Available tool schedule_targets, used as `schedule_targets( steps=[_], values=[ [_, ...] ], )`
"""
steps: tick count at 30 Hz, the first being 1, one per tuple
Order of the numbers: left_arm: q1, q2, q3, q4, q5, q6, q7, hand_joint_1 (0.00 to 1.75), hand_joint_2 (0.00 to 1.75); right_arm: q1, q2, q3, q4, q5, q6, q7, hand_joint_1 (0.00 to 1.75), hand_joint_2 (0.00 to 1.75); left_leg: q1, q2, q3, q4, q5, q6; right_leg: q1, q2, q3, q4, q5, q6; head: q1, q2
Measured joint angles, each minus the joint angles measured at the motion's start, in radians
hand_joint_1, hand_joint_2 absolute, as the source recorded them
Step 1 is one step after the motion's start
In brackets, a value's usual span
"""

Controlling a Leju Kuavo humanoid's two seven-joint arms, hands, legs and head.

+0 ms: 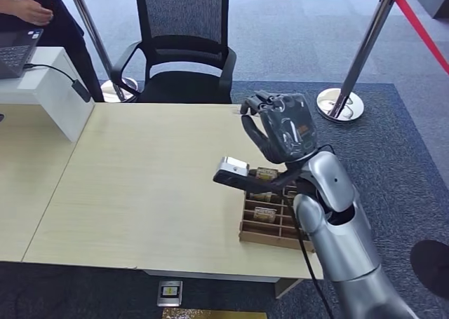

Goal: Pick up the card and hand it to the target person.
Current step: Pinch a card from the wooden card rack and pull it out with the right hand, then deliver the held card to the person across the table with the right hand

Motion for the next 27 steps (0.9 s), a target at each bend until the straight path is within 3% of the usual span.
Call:
schedule_targets(
  steps=[7, 27],
  values=[
    [-0.001, -0.002, 0.0, 0.001, -0.012, 0.001, 0.015, 0.0, 0.0, -0.133, 0.094, 0.069, 0.118, -0.002, 0.01, 0.01, 1.75, 1.75, 0.0, 0.0, -0.001, 0.0, 0.0, 0.0, 0.0, 0.0, -0.001, 0.0, 0.0, 0.0, 0.0, 0.0],
    [-0.01, -0.003, -0.008, 0.002, -0.051, 0.001, 0.038, 0.0, 0.0, -0.301, 0.284, 0.136, 0.417, -0.052, -0.039, -0.027, 1.75, 1.75, 0.0, 0.0, -0.002, 0.0, 0.0, 0.0, 0.0, 0.0, -0.002, 0.0, 0.0, -0.001, 0.0, 0.0]
  ],
)
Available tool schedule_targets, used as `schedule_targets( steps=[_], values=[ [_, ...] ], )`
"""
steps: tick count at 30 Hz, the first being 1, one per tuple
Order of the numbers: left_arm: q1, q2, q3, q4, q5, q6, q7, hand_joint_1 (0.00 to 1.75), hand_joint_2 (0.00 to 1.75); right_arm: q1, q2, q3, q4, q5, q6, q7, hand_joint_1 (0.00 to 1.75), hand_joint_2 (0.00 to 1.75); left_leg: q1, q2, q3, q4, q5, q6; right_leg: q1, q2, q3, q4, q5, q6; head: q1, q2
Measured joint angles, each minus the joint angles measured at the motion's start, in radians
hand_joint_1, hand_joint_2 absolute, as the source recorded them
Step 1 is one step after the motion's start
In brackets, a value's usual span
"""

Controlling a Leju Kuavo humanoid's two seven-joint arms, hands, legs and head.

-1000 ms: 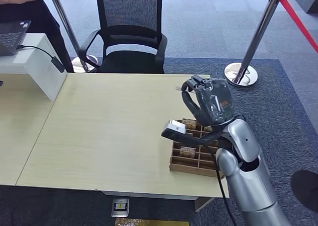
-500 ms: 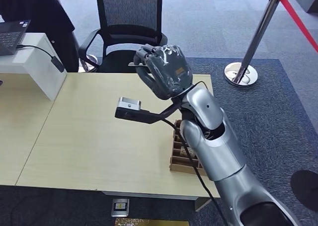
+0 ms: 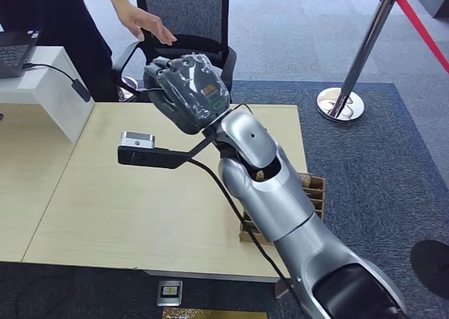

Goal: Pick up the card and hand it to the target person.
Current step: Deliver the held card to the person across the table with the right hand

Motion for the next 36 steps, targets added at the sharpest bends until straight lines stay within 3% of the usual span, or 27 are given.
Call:
schedule_targets(
  steps=[13, 28, 29, 33, 36],
  values=[
    [0.001, -0.001, 0.001, 0.004, -0.003, 0.001, -0.006, 0.0, 0.0, -0.046, 0.019, 0.103, 0.096, -0.098, -0.03, 0.021, 1.75, 1.75, 0.0, 0.0, 0.0, 0.0, 0.0, 0.0, 0.0, 0.0, 0.0, 0.0, 0.0, 0.0, 0.0, 0.0],
    [-0.018, -0.001, 0.0, 0.006, -0.032, -0.001, 0.008, 0.0, 0.0, -0.06, 0.019, 0.12, 0.178, -0.095, -0.073, 0.011, 1.75, 1.75, 0.0, 0.0, 0.0, 0.0, 0.0, 0.0, 0.0, 0.0, 0.0, 0.0, 0.0, 0.0, 0.0, 0.0],
    [-0.019, -0.001, 0.0, 0.006, -0.032, -0.001, 0.009, 0.0, 0.0, -0.06, 0.019, 0.12, 0.182, -0.095, -0.074, 0.01, 1.68, 1.75, 0.0, 0.0, 0.0, 0.0, 0.0, 0.0, 0.0, 0.0, 0.0, 0.0, 0.0, 0.0, 0.0, 0.0],
    [-0.021, -0.001, 0.0, 0.006, -0.033, 0.0, 0.01, 0.0, 0.0, -0.06, 0.019, 0.117, 0.19, -0.097, -0.087, 0.009, 0.0, 1.75, 0.0, 0.0, 0.0, 0.0, 0.0, 0.0, 0.0, 0.0, 0.0, 0.0, 0.0, 0.0, 0.0, 0.0],
    [-0.021, -0.001, 0.0, 0.006, -0.032, 0.002, 0.011, 0.0, 0.0, -0.06, 0.019, 0.109, 0.188, -0.115, -0.095, 0.007, 0.0, 1.75, 0.0, 0.0, 0.0, 0.0, 0.0, 0.0, 0.0, 0.0, 0.0, 0.0, 0.0, 0.0, 0.0, 0.0]
  ],
)
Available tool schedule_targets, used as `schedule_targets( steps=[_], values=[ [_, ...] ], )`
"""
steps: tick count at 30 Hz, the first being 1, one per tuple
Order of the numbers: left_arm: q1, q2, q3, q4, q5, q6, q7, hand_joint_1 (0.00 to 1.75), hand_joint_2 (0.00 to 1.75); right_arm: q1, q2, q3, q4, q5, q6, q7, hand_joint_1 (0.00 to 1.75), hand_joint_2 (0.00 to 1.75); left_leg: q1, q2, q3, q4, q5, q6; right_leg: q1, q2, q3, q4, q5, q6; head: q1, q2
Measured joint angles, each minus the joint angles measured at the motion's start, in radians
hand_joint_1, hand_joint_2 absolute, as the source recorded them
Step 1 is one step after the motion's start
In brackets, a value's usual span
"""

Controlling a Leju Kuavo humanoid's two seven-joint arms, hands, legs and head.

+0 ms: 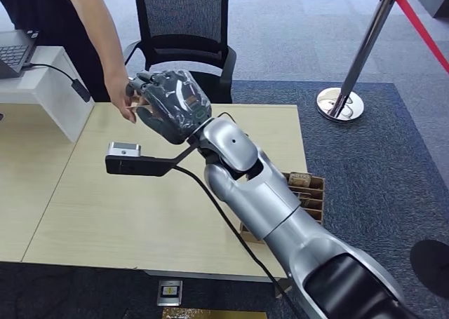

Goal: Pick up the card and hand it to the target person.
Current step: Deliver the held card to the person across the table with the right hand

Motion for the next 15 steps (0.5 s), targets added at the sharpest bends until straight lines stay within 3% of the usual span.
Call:
schedule_targets(
  steps=[8, 15],
  values=[
    [0.012, 0.0, 0.01, 0.002, 0.03, 0.01, -0.018, 0.0, 0.0, 0.056, -0.018, -0.086, -0.129, -0.134, 0.09, -0.017, 0.0, 1.75, 0.0, 0.0, 0.0, 0.0, 0.0, 0.0, 0.0, 0.0, 0.0, 0.0, 0.0, 0.0, 0.0, 0.0],
    [0.024, -0.01, 0.054, 0.002, 0.091, 0.033, -0.02, 0.0, 0.0, 0.25, -0.111, -0.184, -0.404, -0.216, 0.057, -0.011, 0.0, 1.75, 0.0, -0.001, 0.0, 0.0, -0.001, 0.0, 0.0, 0.0, 0.0, -0.002, 0.0, 0.0, 0.0, 0.0]
  ],
)
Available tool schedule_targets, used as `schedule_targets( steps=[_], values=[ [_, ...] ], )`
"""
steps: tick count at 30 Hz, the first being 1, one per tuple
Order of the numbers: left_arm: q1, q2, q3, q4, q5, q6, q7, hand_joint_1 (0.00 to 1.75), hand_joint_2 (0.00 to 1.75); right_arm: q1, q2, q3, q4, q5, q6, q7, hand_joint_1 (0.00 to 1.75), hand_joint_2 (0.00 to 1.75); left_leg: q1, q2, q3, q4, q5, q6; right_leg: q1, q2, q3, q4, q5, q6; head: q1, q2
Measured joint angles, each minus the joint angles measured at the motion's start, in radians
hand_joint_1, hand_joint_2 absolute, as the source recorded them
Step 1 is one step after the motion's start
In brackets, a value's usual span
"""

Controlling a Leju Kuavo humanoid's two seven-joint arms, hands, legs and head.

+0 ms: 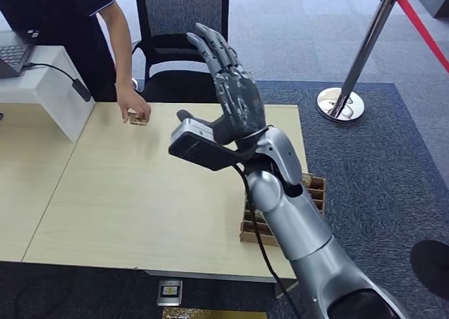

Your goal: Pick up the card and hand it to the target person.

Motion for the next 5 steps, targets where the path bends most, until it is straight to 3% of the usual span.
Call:
schedule_targets(
  steps=[5],
  values=[
    [0.005, -0.009, 0.031, 0.0, 0.023, 0.013, 0.0, 0.0, 0.0, 0.209, -0.077, -0.093, -0.229, -0.042, -0.057, -0.018, 0.0, 1.75, 0.0, 0.0, 0.0, 0.0, -0.001, 0.0, 0.0, 0.0, 0.0, -0.002, 0.0, 0.0, 0.0, 0.0]
  ],
)
